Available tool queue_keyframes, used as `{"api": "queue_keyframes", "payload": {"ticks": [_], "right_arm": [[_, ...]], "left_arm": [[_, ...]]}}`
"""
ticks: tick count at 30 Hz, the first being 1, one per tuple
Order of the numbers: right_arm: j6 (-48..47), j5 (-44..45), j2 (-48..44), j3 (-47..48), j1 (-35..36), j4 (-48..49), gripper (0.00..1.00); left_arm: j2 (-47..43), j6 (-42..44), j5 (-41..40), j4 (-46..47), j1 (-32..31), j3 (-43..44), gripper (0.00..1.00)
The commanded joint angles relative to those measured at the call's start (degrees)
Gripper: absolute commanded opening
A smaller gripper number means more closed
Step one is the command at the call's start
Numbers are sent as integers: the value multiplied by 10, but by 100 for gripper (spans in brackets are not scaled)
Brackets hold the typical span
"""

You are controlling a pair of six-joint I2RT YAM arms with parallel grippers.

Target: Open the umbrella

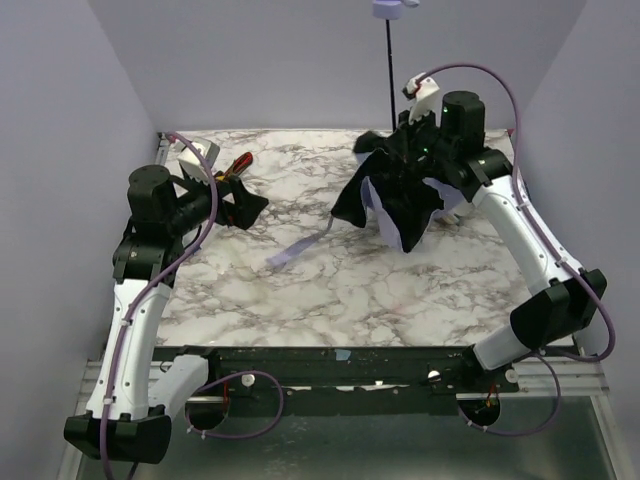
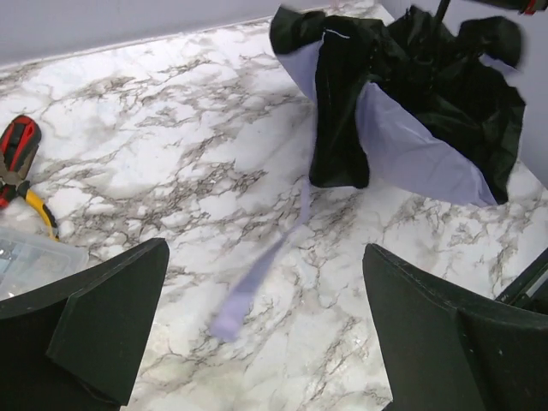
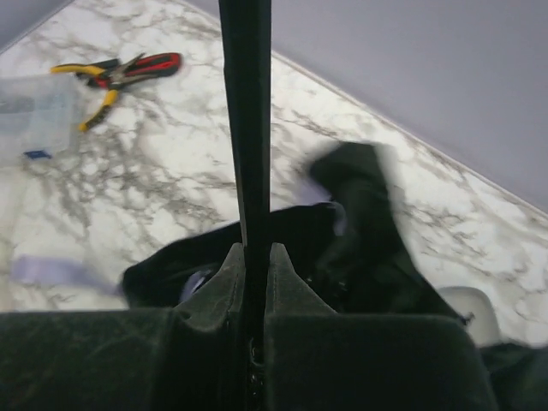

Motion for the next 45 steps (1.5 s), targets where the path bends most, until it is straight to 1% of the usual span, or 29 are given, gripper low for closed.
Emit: {"api": "queue_keyframes", "payload": {"ticks": [1,2,3,4,5,6,8,9,10,11,12,15,18,21,23,26,29,30,32,33,37,41,45], "right_arm": [[28,-111,-26,-10,98,47,0],[41,-127,-45,-30,125,75,0],[70,-144,-60,-47,132,126,0],[102,-131,-71,-56,131,157,0],[110,-94,-69,-47,130,165,0],[94,-64,-65,-38,117,165,0],[82,-47,-72,-52,76,212,0],[81,-59,-79,-62,66,249,0],[63,-80,-85,-68,66,266,0],[72,-119,-90,-75,68,278,0],[109,-142,-91,-78,72,289,0],[116,-131,-105,-103,117,313,0],[126,-104,-125,-151,128,377,0],[137,-75,-128,-158,138,392,0],[132,-66,-126,-157,151,391,0],[135,-79,-123,-154,171,380,0],[126,-72,-123,-156,201,367,0],[117,-57,-124,-156,211,361,0],[111,-29,-124,-155,226,354,0],[111,-19,-124,-155,231,353,0],[110,10,-120,-150,244,347,0],[111,22,-118,-141,256,345,0],[120,22,-118,-136,266,342,0]], "left_arm": [[3,5,67,3,2,10,99],[3,23,93,-5,3,14,99],[-1,42,117,-8,1,13,99],[-10,57,134,-4,2,9,99],[-22,71,146,3,1,1,99],[-35,80,151,10,-1,-5,99],[-55,99,154,20,-5,-12,98],[-60,113,150,17,-7,-10,99],[-64,132,147,11,-10,-4,98],[-65,152,146,0,-13,3,98],[-65,172,149,-11,-16,13,99],[-62,238,154,-33,-28,42,99],[-69,311,131,-35,-61,56,99],[-70,382,65,-38,-129,63,95],[-67,431,35,-39,-172,66,91],[-49,465,3,-36,-219,76,82],[-22,521,-9,-61,-257,97,68],[-16,540,-18,-65,-275,97,56],[-9,584,-43,-66,-311,90,23],[-7,597,-62,-61,-331,82,17],[3,644,-92,-57,-384,58,6],[21,646,-119,-37,-399,38,4],[51,617,-162,-12,-402,34,4]]}}
